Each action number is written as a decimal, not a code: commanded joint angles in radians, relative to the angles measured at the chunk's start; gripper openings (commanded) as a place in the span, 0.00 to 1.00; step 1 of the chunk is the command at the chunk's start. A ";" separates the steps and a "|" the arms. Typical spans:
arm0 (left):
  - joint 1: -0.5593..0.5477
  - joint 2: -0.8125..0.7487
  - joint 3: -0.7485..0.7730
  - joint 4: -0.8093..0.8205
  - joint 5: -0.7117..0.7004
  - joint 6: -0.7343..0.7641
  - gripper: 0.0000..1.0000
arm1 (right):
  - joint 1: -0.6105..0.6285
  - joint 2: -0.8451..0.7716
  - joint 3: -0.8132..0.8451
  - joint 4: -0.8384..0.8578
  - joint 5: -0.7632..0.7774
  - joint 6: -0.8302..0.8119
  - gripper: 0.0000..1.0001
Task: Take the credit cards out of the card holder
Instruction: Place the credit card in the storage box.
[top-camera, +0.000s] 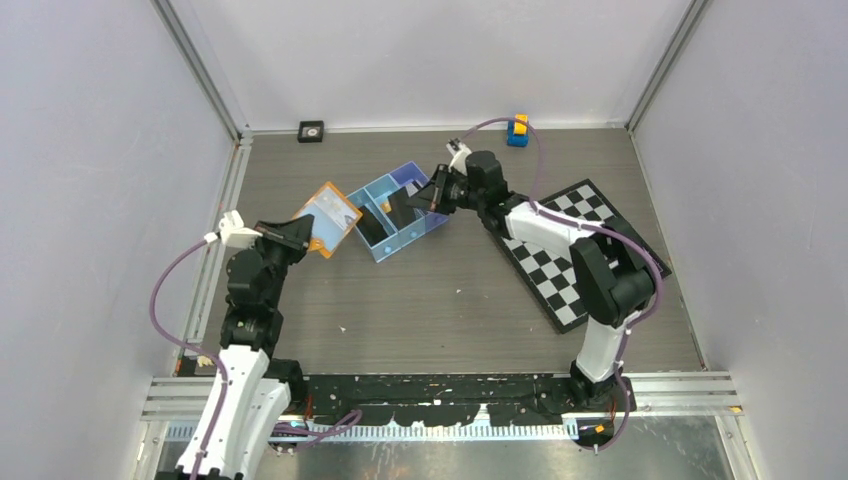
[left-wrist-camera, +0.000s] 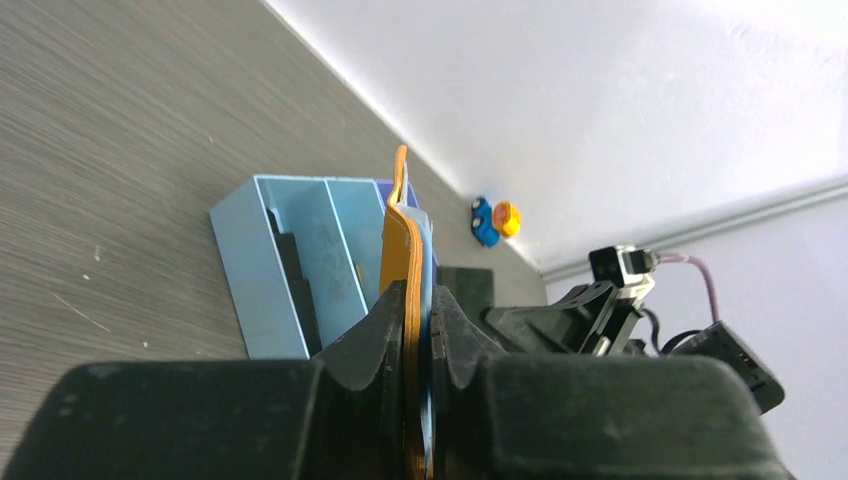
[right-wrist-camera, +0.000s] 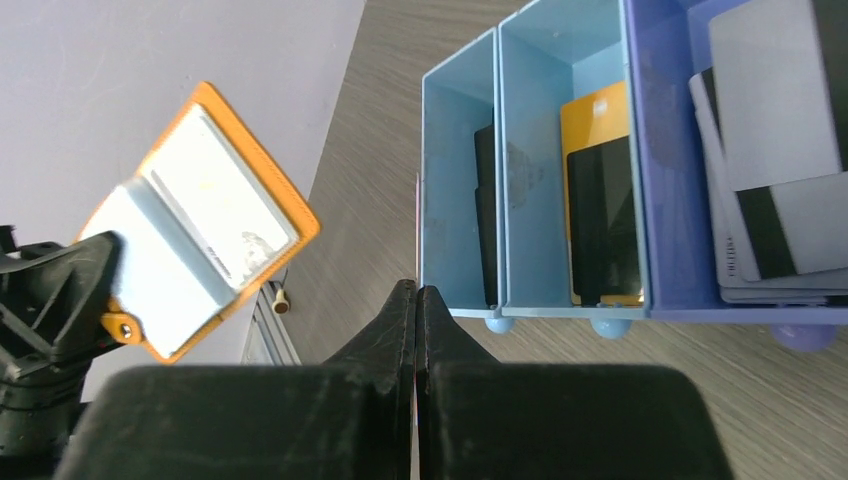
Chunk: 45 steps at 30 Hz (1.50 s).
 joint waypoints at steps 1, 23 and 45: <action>0.005 -0.111 -0.037 0.003 -0.144 -0.014 0.00 | 0.047 0.057 0.102 -0.046 0.002 -0.031 0.00; 0.005 -0.152 -0.069 0.054 -0.121 -0.042 0.00 | 0.161 0.369 0.482 -0.282 0.057 -0.156 0.01; 0.006 0.003 -0.074 0.234 0.075 -0.055 0.00 | 0.172 -0.099 0.139 -0.371 0.327 -0.247 0.48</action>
